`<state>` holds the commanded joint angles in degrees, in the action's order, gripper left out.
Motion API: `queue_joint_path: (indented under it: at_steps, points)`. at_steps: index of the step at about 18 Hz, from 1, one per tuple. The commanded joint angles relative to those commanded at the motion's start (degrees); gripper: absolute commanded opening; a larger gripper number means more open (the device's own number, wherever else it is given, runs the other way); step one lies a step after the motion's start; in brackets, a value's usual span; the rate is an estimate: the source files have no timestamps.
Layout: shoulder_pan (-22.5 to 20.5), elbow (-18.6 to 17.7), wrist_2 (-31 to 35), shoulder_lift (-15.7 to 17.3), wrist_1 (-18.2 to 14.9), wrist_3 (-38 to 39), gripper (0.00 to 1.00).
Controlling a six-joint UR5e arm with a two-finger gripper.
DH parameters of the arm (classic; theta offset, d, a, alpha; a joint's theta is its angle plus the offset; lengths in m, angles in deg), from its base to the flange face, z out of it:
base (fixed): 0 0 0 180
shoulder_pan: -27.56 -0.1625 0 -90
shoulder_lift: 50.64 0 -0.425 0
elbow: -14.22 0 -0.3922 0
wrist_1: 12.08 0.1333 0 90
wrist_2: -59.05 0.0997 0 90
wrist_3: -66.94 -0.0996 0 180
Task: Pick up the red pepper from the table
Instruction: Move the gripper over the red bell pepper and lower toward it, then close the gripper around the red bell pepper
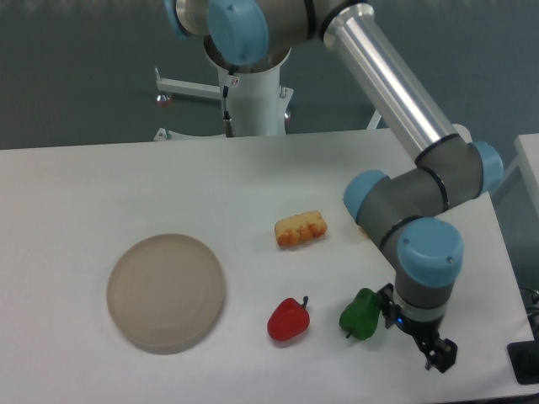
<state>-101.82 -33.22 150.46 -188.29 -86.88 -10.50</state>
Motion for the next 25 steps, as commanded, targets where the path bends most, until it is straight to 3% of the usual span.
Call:
queue_joint_path:
  at_steps: [4,9,25]
  points:
    - [3.16,-7.21,0.26,4.75,0.17,0.71,1.0]
    - [7.65,-12.31,0.61,5.55,1.23,3.44,1.0]
    - [7.92,-16.37,0.61,4.59,4.92,3.35,1.0]
